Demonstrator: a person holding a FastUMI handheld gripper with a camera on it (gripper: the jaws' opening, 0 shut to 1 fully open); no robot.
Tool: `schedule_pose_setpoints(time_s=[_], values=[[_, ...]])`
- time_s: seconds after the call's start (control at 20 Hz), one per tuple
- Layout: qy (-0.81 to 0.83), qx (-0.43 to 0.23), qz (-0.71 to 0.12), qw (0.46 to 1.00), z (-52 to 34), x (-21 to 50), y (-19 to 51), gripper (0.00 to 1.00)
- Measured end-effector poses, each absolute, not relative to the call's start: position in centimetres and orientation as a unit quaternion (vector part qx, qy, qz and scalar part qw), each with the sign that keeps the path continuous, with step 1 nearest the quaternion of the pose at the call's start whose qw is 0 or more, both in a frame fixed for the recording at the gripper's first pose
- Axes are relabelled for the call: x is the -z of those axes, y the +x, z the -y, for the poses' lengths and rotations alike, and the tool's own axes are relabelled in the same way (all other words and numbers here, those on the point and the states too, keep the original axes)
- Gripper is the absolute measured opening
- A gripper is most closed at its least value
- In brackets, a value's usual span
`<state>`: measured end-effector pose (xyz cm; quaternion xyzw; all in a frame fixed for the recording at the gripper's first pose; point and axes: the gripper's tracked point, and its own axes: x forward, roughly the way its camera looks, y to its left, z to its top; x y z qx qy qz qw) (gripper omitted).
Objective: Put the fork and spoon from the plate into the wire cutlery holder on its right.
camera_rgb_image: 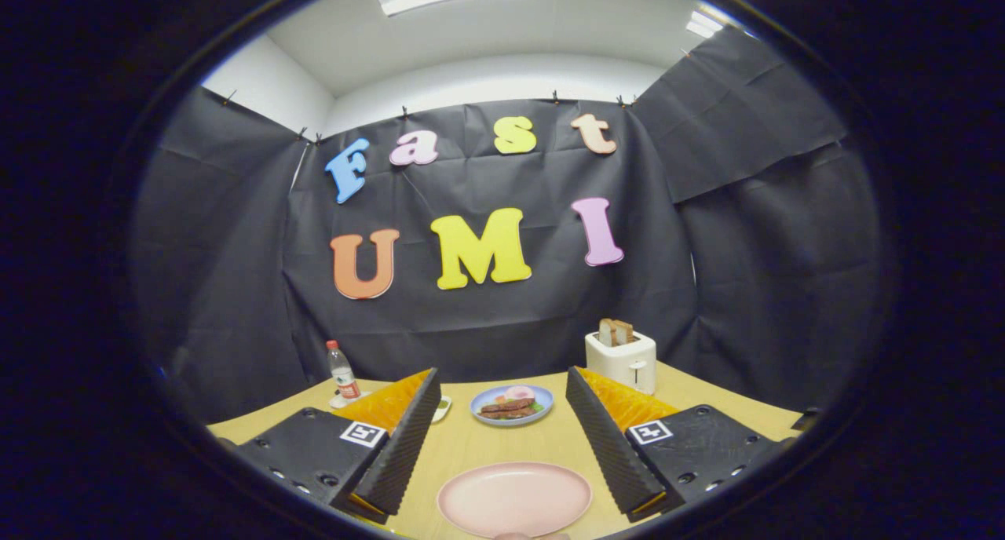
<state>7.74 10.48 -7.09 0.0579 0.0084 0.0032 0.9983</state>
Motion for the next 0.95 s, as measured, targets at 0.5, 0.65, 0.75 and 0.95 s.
schedule_pose_setpoints(time_s=[0.5, 0.65, 0.75, 0.95], values=[[0.053, 0.010, 0.013, 0.998, -9.4, 6.4, 5.2, 0.96], [0.046, 0.015, 0.012, 0.999, -9.2, 6.6, 4.9, 0.96], [0.047, 0.017, 0.015, 0.999, -9.1, 6.5, 4.6, 0.96], [0.038, 0.014, 0.017, 0.999, -9.6, 6.5, 4.4, 0.96]])
